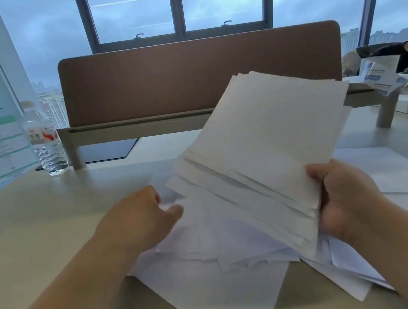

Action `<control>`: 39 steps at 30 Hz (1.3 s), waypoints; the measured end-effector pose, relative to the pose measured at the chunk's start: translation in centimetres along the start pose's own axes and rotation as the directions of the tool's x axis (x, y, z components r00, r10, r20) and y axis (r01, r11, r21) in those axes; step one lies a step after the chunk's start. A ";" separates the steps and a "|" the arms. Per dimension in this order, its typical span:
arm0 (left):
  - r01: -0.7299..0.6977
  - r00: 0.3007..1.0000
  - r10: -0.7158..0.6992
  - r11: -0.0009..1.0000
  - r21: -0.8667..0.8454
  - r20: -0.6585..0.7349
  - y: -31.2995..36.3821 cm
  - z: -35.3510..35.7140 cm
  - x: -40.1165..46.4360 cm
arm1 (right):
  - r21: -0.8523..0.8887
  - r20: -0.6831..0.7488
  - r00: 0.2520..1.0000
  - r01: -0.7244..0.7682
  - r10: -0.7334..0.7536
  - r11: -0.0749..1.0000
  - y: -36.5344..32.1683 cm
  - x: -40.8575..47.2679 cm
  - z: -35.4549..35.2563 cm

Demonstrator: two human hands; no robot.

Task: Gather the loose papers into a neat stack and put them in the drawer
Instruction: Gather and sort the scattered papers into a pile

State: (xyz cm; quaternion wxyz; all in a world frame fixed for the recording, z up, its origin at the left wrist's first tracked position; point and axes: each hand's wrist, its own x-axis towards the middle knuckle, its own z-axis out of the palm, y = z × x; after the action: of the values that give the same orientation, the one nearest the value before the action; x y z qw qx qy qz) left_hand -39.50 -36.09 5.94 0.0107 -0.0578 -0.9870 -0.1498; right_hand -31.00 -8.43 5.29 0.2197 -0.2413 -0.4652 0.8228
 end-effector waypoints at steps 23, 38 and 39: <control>0.255 0.887 0.183 0.573 -0.779 0.424 4.2 1.1 -3.1 | -0.021 -0.015 0.999 0.037 -0.037 0.999 1.4 -0.2 0.4; 0.043 0.991 0.009 0.926 -0.375 0.136 1.1 -0.1 -1.3 | -0.149 -0.030 0.998 0.044 -0.049 0.988 0.6 -0.4 0.1; 0.037 0.992 0.015 0.918 -0.394 0.128 1.0 -0.1 -1.4 | -0.184 -0.006 0.999 0.052 -0.054 0.982 0.7 -0.6 0.2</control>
State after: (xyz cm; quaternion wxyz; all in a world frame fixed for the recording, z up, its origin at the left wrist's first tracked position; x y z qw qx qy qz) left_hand -38.02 -35.32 6.29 -0.0656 -0.0629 -0.9352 -0.3422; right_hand -30.74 -9.19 4.86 0.2208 -0.2529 -0.5442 0.7689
